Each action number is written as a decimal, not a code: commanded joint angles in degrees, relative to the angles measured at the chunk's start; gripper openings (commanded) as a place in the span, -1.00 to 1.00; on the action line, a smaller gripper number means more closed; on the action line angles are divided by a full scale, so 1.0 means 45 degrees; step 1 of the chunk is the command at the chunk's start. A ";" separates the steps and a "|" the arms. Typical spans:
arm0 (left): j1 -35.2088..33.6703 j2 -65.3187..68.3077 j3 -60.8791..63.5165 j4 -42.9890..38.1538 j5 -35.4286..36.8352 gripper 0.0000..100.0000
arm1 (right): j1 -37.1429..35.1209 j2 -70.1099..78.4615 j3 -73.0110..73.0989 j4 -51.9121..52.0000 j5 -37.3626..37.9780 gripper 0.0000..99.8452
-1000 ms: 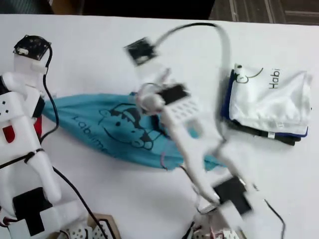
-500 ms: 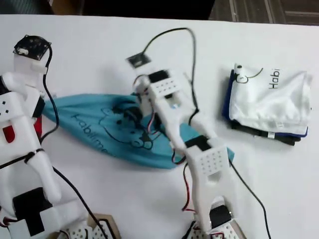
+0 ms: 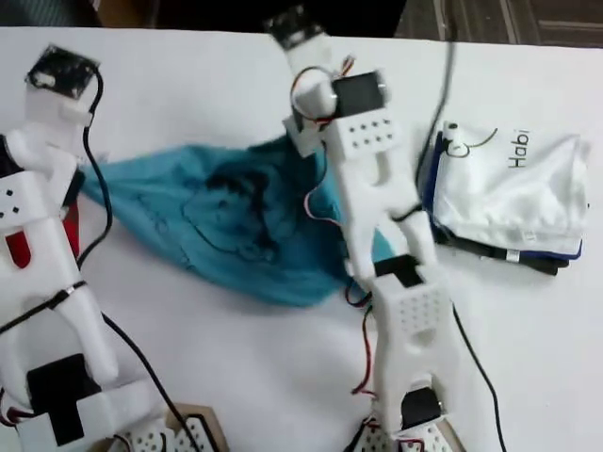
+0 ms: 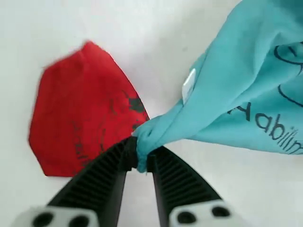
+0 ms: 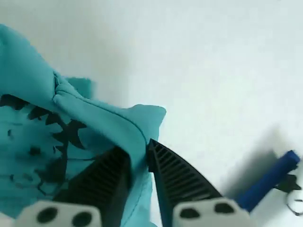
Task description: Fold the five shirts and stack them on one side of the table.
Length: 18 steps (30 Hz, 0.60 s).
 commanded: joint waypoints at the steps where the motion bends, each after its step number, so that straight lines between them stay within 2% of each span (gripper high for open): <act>1: 0.0137 -0.0195 -0.2354 0.0332 0.0156 -0.95 | 0.0400 -0.2549 -0.0371 0.0147 0.0117 -0.96; 6: 0.0332 -0.0195 -0.4464 0.2481 0.0059 -0.95 | 0.0674 -0.6867 0.3556 0.0205 0.0117 -0.96; 9: 0.0117 -0.0410 -0.3995 0.2520 -0.0039 -0.95 | 0.0674 -1.0305 0.7521 0.0166 0.0137 -0.96; 13: 0.0078 -0.0469 -0.1201 0.2501 -0.0957 -0.95 | 0.0713 -1.3685 1.3871 -0.0361 0.0508 -0.96; 18: 0.0742 -0.0449 0.3878 0.2247 -0.2383 -0.95 | 0.1866 -1.5873 2.2017 -0.3253 0.2422 -0.96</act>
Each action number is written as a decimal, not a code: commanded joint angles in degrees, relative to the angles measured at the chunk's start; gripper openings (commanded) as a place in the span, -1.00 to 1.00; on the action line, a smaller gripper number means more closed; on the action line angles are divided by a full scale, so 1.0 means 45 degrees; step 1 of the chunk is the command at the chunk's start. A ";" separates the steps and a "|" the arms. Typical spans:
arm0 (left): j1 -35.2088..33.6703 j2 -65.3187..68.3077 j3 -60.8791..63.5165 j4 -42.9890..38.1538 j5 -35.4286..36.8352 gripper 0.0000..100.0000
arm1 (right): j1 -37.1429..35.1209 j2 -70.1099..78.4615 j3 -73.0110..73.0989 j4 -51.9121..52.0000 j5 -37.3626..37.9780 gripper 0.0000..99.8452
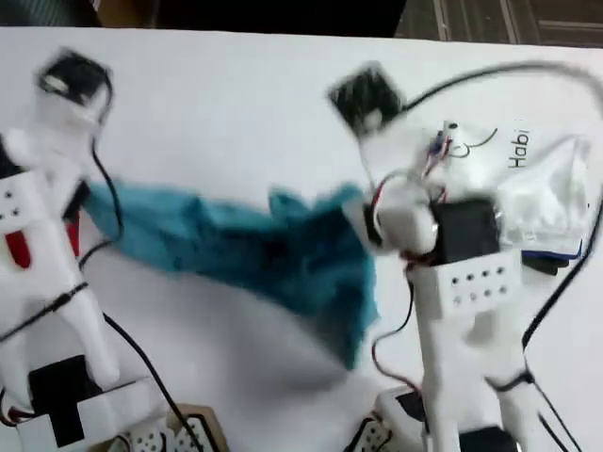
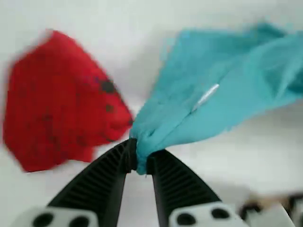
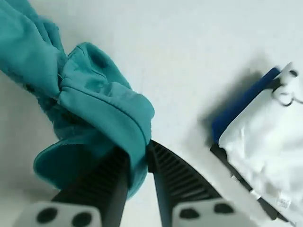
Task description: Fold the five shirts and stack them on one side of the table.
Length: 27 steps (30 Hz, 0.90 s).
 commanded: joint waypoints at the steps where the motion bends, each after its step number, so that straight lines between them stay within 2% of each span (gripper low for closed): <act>1: 0.0488 -0.0391 0.3350 -0.0156 -0.1055 -0.95 | 0.1104 -0.1612 0.6271 -0.2100 0.1153 -0.96; 5: 0.0469 -0.0410 0.5558 -0.0664 -0.1485 -0.95 | 0.2823 -0.2354 0.9006 -0.2921 0.2755 -0.96; 8: 0.0469 -0.0410 0.6222 -0.0860 -0.1485 -0.95 | 0.3917 -0.2842 0.9006 -0.2686 0.3829 -0.96; 11: 0.0469 -0.0410 0.6437 -0.1250 -0.1485 -0.95 | 0.4190 -0.3331 0.8303 -0.2237 0.4630 -0.95; 14: 0.0469 -0.0410 0.6457 -0.1426 -0.1485 -0.95 | 0.4132 -0.3663 0.6799 -0.1514 0.4591 -0.84; 18: 0.0469 -0.0410 0.6379 -0.1426 -0.1446 -0.95 | 0.4581 -0.3839 0.3556 -0.0733 0.4591 -0.44; 20: 0.0469 -0.0410 0.6379 -0.1426 -0.1407 -0.95 | 0.4796 -0.3897 0.1954 -0.0654 0.4591 -0.31; 23: 0.0469 -0.0410 0.6379 -0.1426 -0.1387 -0.95 | 0.4405 -0.3604 0.0860 -0.1319 0.4161 -0.31; 27: 0.0469 -0.0410 0.6379 -0.1426 -0.1368 -0.95 | 0.3487 -0.2686 0.0840 -0.2413 0.3009 -0.41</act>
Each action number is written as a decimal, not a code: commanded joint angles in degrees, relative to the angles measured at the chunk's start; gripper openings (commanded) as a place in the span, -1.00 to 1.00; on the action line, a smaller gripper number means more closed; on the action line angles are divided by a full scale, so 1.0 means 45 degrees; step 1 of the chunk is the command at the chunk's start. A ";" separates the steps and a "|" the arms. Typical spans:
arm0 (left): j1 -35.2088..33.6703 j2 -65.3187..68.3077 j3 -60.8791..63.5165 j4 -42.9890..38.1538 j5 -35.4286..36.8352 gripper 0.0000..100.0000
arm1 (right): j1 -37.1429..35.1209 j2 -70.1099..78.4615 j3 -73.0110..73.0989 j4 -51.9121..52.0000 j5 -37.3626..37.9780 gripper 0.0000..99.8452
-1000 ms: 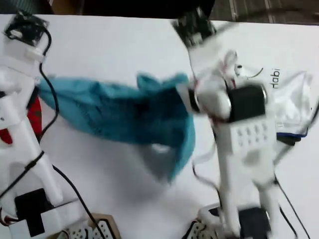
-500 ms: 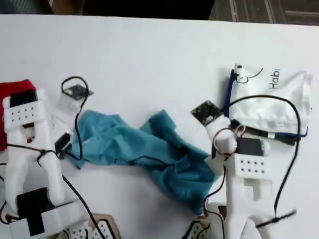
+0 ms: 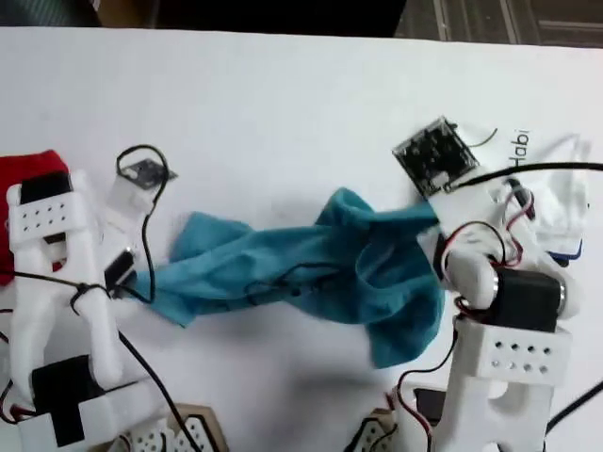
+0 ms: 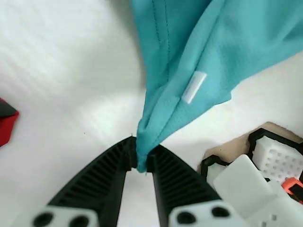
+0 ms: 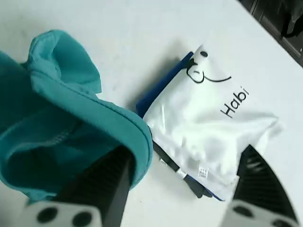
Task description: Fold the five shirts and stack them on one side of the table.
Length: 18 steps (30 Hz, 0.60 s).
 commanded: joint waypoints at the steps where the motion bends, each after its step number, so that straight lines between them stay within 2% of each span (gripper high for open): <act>1: 0.0059 -0.0410 -0.0088 -0.0078 0.0020 -0.95 | -0.0537 0.0674 -0.0664 -0.0576 -0.0860 -0.42; 5: 0.0059 -0.0410 -0.0107 -0.0078 0.0020 -0.95 | -0.0518 0.1162 -0.0586 0.1084 -0.0996 -0.44; 9: 0.0059 -0.0430 -0.0107 -0.0078 0.0020 -0.95 | 0.0615 0.1299 -0.0567 0.3389 -0.0957 -0.44; 14: 0.0117 -0.0430 -0.0107 -0.0078 0.0020 -0.95 | 0.3389 0.0791 0.0821 0.3507 0.0703 -0.43; 18: 0.0117 -0.0430 -0.0107 -0.0078 0.0039 -0.95 | 0.4816 0.0303 0.1055 0.3487 0.1661 -0.43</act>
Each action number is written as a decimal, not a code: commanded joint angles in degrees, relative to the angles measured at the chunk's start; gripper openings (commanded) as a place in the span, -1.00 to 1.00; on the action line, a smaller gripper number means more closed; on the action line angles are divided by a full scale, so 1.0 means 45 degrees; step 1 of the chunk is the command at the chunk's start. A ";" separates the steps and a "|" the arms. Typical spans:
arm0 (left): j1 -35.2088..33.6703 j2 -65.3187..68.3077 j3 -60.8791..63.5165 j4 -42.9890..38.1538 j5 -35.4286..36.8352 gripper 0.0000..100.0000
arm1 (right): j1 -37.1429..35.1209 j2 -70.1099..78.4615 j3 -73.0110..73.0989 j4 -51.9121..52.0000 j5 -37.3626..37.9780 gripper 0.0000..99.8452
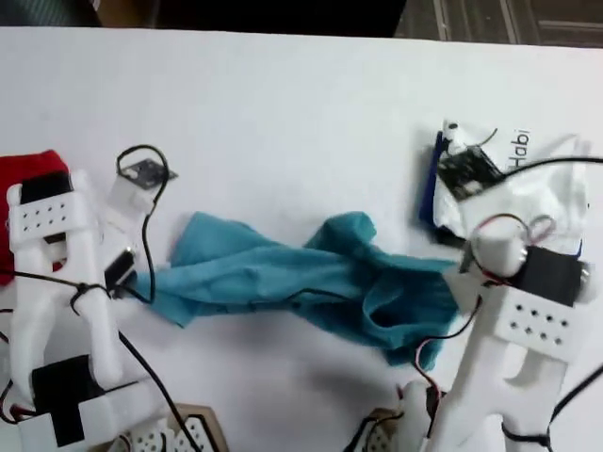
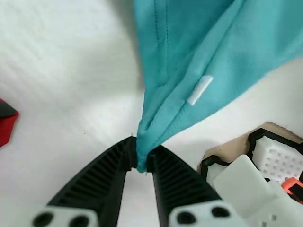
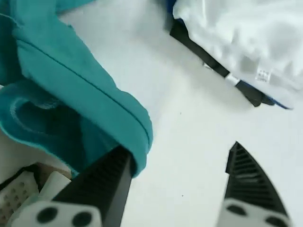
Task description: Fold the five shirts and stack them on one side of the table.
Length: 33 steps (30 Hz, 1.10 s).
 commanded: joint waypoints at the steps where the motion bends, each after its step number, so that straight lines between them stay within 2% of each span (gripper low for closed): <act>1: 0.0137 -0.0430 -0.0107 -0.0078 0.0039 -0.95 | 0.0987 -0.0733 -0.0137 0.0068 0.0508 -0.43; 6: 0.0137 -0.0430 -0.0107 -0.0078 0.0039 -0.95 | 0.1045 -0.1827 -0.1270 0.0049 0.0449 -0.33; 10: 0.0117 -0.0430 -0.0107 -0.0078 0.0039 -0.95 | 0.0967 -0.2354 -0.0684 -0.0010 0.0547 -0.20; 14: 0.0137 -0.0430 -0.0107 -0.0078 0.0039 -0.95 | 0.0967 -0.2354 0.0860 -0.1612 0.0410 -0.18; 16: 0.0137 -0.0430 -0.0107 -0.0195 0.0039 -0.95 | 0.0635 -0.2354 0.1817 -0.3057 -0.0547 -0.17; 19: 0.0137 -0.0410 -0.0088 -0.0430 0.0039 -0.95 | -0.1143 -0.2335 0.3458 -0.4874 -0.2501 -0.17; 23: 0.0137 -0.0410 -0.0088 -0.0410 0.0039 -0.95 | -0.4386 -0.2335 0.4864 -0.6926 -0.6857 -0.18; 25: 0.0137 -0.0410 -0.0088 -0.0352 0.0039 -0.95 | -0.6144 -0.2335 0.5079 -0.7199 -0.8440 -0.18; 28: 0.0117 -0.0410 -0.0068 -0.0332 0.0039 -0.95 | -0.8176 -0.2335 0.5060 -0.6965 -0.8400 -0.18; 33: 0.0059 -0.0410 -0.0010 -0.0313 0.0039 -0.95 | -0.9289 -0.2335 0.5040 -0.5402 -0.7092 -0.18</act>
